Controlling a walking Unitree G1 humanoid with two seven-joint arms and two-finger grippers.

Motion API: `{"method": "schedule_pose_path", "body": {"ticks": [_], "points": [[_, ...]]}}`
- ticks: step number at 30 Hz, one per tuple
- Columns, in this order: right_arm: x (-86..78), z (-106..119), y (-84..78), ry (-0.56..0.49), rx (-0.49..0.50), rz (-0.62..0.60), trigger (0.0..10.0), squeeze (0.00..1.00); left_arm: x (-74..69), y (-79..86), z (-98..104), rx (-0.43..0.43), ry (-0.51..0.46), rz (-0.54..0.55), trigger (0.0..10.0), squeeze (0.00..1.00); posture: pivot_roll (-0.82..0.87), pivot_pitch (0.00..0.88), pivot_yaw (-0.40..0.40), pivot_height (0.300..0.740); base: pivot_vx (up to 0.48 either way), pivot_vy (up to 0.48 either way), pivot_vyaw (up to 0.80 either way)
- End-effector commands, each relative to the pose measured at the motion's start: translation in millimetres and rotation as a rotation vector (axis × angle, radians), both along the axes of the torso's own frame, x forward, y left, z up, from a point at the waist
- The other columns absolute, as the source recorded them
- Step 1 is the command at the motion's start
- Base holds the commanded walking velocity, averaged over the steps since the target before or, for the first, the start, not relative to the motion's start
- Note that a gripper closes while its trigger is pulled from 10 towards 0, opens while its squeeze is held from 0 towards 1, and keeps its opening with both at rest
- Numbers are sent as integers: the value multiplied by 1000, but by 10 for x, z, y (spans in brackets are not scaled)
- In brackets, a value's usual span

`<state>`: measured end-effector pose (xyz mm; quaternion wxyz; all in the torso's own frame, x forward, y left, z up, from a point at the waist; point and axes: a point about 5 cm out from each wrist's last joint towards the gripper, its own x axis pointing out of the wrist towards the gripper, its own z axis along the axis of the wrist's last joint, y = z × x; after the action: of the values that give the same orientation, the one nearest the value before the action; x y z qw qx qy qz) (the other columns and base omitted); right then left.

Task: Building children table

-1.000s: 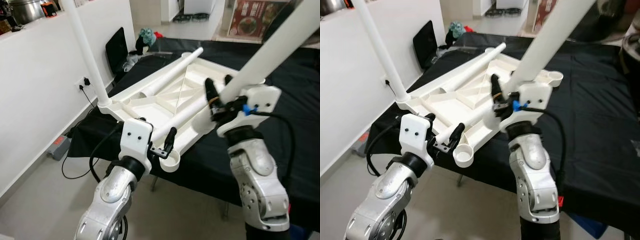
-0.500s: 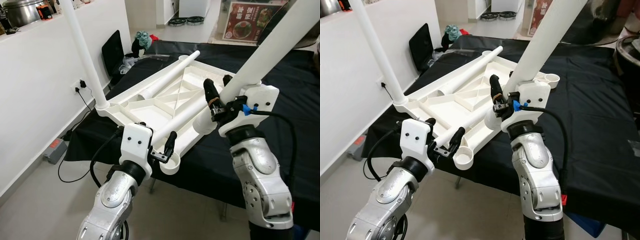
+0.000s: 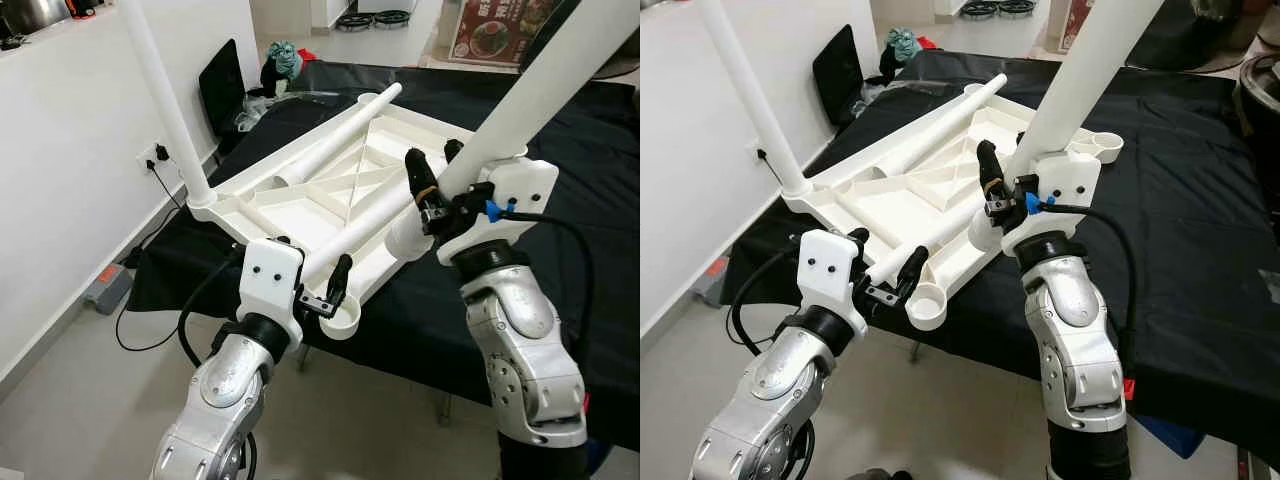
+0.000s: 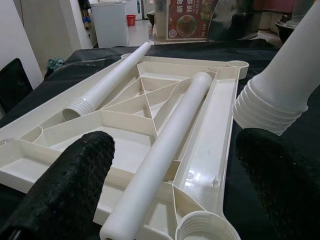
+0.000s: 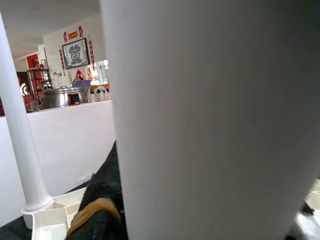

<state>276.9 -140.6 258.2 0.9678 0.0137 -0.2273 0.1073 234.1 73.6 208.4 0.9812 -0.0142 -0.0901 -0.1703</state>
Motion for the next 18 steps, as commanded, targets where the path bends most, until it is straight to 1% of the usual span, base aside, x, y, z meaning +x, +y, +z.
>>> {"method": "schedule_pose_path", "body": {"ticks": [1,18], "points": [[-13,4,28,1,11,20,10000,0,-23,18,4,-4,6,13,10000,0,96,139,14,740,0,0,0],[22,48,17,-12,-1,27,10000,0,-19,31,14,-5,2,18,10000,0,96,143,13,740,0,0,0]]}}
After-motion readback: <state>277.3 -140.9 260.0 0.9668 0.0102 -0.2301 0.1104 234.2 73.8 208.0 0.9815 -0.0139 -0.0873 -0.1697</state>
